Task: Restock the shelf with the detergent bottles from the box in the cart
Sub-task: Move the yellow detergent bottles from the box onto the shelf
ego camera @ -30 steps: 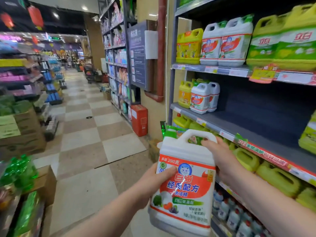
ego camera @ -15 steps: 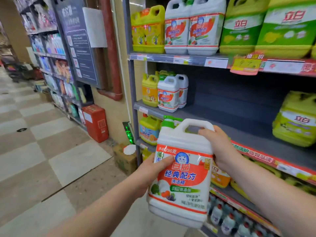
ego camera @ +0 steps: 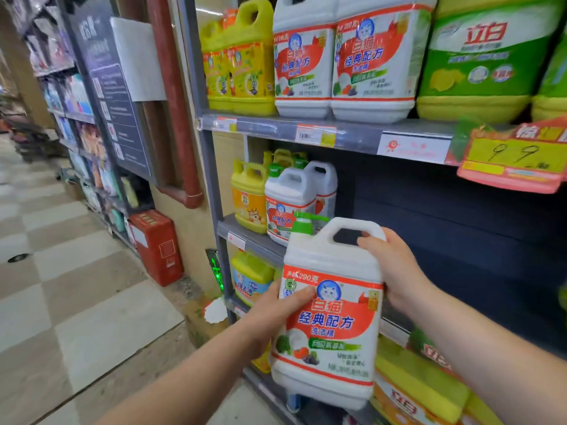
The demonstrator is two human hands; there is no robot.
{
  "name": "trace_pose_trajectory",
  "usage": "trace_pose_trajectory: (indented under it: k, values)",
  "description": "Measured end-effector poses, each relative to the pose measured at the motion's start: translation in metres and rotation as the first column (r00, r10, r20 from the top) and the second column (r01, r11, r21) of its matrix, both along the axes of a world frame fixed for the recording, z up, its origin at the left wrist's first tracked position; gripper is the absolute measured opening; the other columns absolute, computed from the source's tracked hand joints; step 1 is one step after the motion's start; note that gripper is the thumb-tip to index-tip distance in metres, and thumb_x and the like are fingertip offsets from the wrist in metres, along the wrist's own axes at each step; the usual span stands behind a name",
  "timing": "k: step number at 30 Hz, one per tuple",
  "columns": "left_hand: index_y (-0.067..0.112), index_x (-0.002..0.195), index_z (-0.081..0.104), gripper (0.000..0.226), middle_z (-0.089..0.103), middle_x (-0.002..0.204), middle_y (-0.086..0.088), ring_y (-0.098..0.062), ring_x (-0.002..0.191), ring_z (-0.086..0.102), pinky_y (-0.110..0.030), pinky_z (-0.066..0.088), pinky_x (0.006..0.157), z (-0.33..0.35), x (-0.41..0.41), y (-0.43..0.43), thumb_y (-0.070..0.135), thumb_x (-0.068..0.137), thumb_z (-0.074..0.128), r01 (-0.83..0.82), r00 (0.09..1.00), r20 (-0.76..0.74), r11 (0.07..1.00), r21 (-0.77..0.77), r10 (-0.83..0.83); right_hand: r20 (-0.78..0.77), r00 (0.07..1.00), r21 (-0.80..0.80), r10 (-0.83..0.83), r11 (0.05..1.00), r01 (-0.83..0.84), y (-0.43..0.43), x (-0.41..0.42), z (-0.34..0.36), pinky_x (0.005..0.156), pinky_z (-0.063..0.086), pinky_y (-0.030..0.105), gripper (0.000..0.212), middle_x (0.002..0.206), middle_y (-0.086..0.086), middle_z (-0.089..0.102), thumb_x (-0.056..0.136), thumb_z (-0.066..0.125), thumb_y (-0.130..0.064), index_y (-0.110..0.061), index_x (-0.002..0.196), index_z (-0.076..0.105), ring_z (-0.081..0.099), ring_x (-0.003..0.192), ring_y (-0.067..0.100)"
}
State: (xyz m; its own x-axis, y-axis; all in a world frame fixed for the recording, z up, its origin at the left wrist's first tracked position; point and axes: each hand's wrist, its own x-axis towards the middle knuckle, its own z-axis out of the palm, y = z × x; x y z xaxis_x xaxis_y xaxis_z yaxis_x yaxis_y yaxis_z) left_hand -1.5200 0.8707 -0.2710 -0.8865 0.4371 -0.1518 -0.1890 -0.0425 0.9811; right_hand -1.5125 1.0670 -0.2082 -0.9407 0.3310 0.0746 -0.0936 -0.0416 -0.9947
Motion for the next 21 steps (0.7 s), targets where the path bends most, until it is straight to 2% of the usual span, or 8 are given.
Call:
trace_pose_trajectory:
  k: [3, 7, 11, 13, 17, 19, 21]
  values:
    - [0.018, 0.114, 0.056, 0.064, 0.074, 0.099, -0.007, -0.025, 0.089, 0.072, -0.031, 0.058, 0.069, -0.006, -0.029, 0.012, 0.046, 0.06, 0.077, 0.049, 0.998, 0.041, 0.999, 0.0, -0.048, 0.03, 0.999, -0.034, -0.021, 0.999, 0.022, 0.013, -0.024, -0.007, 0.062, 0.049, 0.03, 0.013, 0.095, 0.007, 0.064, 0.086, 0.057, -0.012, -0.024, 0.091, 0.057, 0.062, 0.078, 0.018]
    - [0.02, 0.107, 0.057, 0.052, 0.076, 0.094, -0.005, -0.021, 0.082, 0.073, -0.027, 0.057, 0.062, -0.006, -0.074, 0.029, 0.043, 0.063, 0.074, 0.126, 0.991, 0.046, 0.992, -0.005, -0.126, 0.065, 0.995, -0.038, -0.071, 0.997, 0.073, 0.029, -0.055, -0.01, 0.059, 0.051, 0.031, 0.011, 0.091, 0.009, 0.064, 0.087, 0.057, -0.015, -0.025, 0.092, 0.056, 0.063, 0.073, 0.02]
    - [0.022, 0.108, 0.056, 0.053, 0.075, 0.096, -0.005, -0.023, 0.086, 0.072, -0.033, 0.058, 0.067, -0.006, -0.121, 0.048, 0.042, 0.062, 0.075, 0.203, 0.978, 0.051, 0.979, 0.01, -0.204, 0.062, 0.985, -0.043, -0.161, 0.986, 0.164, 0.044, -0.083, -0.01, 0.067, 0.055, 0.041, 0.011, 0.095, 0.014, 0.065, 0.086, 0.058, -0.016, -0.025, 0.091, 0.055, 0.064, 0.077, 0.026]
    - [0.022, 0.111, 0.055, 0.058, 0.075, 0.099, -0.006, -0.024, 0.089, 0.072, -0.033, 0.058, 0.069, -0.007, -0.144, 0.058, 0.042, 0.06, 0.076, 0.238, 0.97, 0.047, 0.971, 0.021, -0.238, 0.062, 0.973, -0.063, -0.225, 0.972, 0.228, 0.05, -0.097, -0.008, 0.067, 0.056, 0.042, 0.011, 0.095, 0.016, 0.065, 0.086, 0.059, -0.015, -0.023, 0.093, 0.056, 0.065, 0.076, 0.028]
    - [0.02, 0.114, 0.053, 0.061, 0.074, 0.1, -0.008, -0.026, 0.09, 0.071, -0.034, 0.058, 0.069, -0.006, -0.193, 0.073, 0.037, 0.061, 0.076, 0.32, 0.946, 0.037, 0.945, 0.068, -0.323, 0.053, 0.942, -0.147, -0.332, 0.93, 0.336, 0.056, -0.124, -0.002, 0.044, 0.054, 0.03, 0.012, 0.076, 0.011, 0.068, 0.085, 0.063, -0.014, -0.023, 0.091, 0.058, 0.067, 0.055, 0.019]
    - [0.022, 0.114, 0.05, 0.06, 0.075, 0.098, -0.006, -0.025, 0.089, 0.072, -0.034, 0.058, 0.068, -0.007, -0.215, 0.077, 0.033, 0.062, 0.076, 0.362, 0.929, 0.04, 0.928, 0.089, -0.367, 0.008, 0.922, -0.172, -0.386, 0.908, 0.382, 0.058, -0.137, -0.004, 0.04, 0.049, 0.024, 0.013, 0.067, 0.004, 0.068, 0.084, 0.063, -0.012, -0.023, 0.089, 0.06, 0.065, 0.048, 0.013]
    - [0.024, 0.115, 0.048, 0.064, 0.074, 0.1, -0.006, -0.026, 0.092, 0.071, -0.035, 0.058, 0.07, -0.01, -0.235, 0.081, 0.033, 0.061, 0.08, 0.407, 0.911, 0.034, 0.91, 0.083, -0.411, -0.034, 0.906, -0.143, -0.421, 0.9, 0.413, 0.059, -0.149, -0.008, 0.04, 0.047, 0.021, 0.013, 0.065, -0.002, 0.068, 0.085, 0.063, -0.011, -0.023, 0.091, 0.061, 0.065, 0.05, 0.011]
